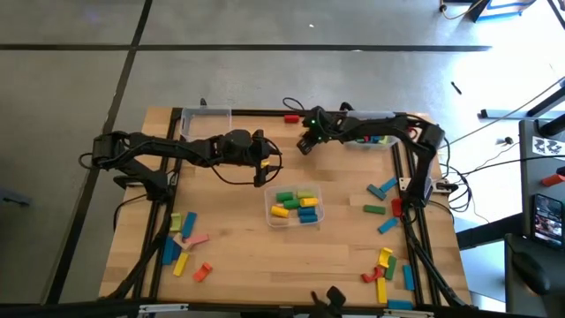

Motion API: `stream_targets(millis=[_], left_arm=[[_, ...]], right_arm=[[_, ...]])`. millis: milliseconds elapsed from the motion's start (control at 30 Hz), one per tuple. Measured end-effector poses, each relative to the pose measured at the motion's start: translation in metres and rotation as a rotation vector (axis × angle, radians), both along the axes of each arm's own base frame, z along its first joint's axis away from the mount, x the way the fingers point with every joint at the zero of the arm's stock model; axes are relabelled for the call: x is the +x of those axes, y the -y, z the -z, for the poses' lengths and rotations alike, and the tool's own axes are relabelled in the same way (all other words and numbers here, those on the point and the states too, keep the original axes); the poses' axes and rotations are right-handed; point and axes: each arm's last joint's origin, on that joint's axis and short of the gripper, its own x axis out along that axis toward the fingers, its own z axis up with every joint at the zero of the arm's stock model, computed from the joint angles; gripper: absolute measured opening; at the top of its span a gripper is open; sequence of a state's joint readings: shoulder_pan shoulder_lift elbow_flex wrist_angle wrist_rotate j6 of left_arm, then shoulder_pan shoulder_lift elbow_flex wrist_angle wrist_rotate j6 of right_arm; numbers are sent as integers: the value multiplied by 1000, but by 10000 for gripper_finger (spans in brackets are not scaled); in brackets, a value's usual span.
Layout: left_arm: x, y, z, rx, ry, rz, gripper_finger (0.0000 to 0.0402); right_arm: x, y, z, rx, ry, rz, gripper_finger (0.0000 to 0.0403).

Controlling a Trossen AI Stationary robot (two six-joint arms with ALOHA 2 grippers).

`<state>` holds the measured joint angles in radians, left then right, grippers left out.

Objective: Sort blocks by size
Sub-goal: Put the light brown arch block into the top right transparent bin

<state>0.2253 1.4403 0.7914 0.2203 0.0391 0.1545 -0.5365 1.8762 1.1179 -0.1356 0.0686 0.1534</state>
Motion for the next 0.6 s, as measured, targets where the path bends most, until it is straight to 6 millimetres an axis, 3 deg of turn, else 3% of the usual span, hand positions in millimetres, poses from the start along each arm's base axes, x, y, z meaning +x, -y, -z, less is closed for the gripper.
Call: stream_targets(millis=[333,600], left_arm=[[0,0,0,-1,1,0,224],[0,0,0,-1,0,-1,223]], right_arm=[[-31,-15,-70,-104,-7,21,61],[-81,-29,-119,-180,-101,127,69]])
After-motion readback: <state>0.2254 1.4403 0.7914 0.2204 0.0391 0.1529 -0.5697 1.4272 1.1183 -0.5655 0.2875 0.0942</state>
